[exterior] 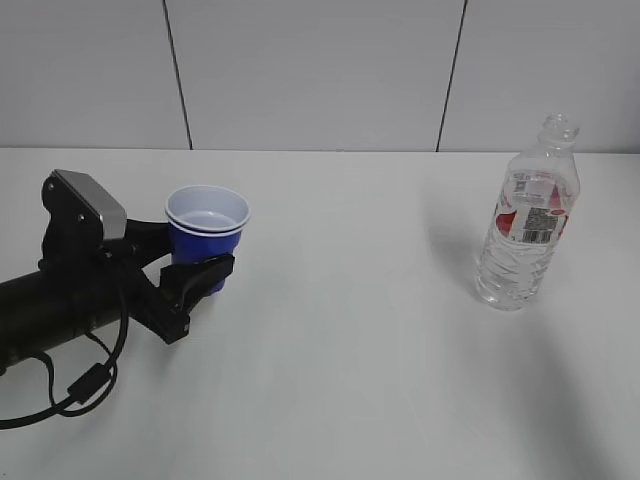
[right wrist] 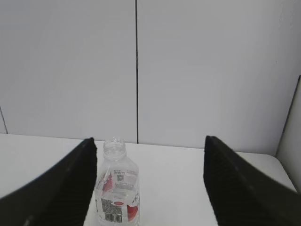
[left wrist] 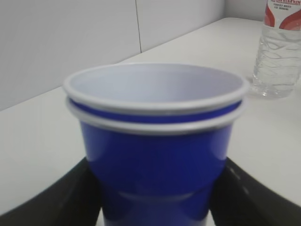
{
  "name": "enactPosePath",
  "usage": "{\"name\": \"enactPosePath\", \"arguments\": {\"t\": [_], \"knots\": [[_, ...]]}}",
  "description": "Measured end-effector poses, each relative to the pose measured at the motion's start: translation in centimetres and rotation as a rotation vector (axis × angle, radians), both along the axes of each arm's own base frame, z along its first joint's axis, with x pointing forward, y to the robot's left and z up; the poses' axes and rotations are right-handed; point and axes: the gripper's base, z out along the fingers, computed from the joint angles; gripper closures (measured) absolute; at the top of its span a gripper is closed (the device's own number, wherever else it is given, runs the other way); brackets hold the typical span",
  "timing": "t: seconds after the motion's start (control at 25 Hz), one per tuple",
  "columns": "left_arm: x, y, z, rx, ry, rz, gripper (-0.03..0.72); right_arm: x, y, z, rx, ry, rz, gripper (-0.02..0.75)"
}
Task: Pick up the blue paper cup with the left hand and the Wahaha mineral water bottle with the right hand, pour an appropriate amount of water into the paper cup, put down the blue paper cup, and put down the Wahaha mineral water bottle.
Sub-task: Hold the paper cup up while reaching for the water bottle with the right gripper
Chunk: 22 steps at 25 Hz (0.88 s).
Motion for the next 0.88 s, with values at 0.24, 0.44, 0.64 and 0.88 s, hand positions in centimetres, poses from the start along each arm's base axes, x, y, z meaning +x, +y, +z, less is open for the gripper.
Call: {"name": "enactPosePath", "arguments": {"t": [0.24,0.44,0.64,0.88], "knots": [[0.2,0.2,0.0,-0.009,0.004,0.035,0.2,3.4,0.2,0.4,-0.005,-0.021,0.014,0.211],[0.3,0.3,0.0,-0.014,0.005,0.057,0.2,5.6,0.5,0.3,0.068,-0.081,0.037,0.218],[0.3,0.3,0.0,-0.014,0.005,0.057,0.2,8.4,1.1,-1.8,-0.038,0.002,0.101,0.223],[0.3,0.3,0.0,-0.014,0.005,0.057,0.2,10.0,1.7,-2.8,-0.047,-0.006,0.16,0.114]]}}
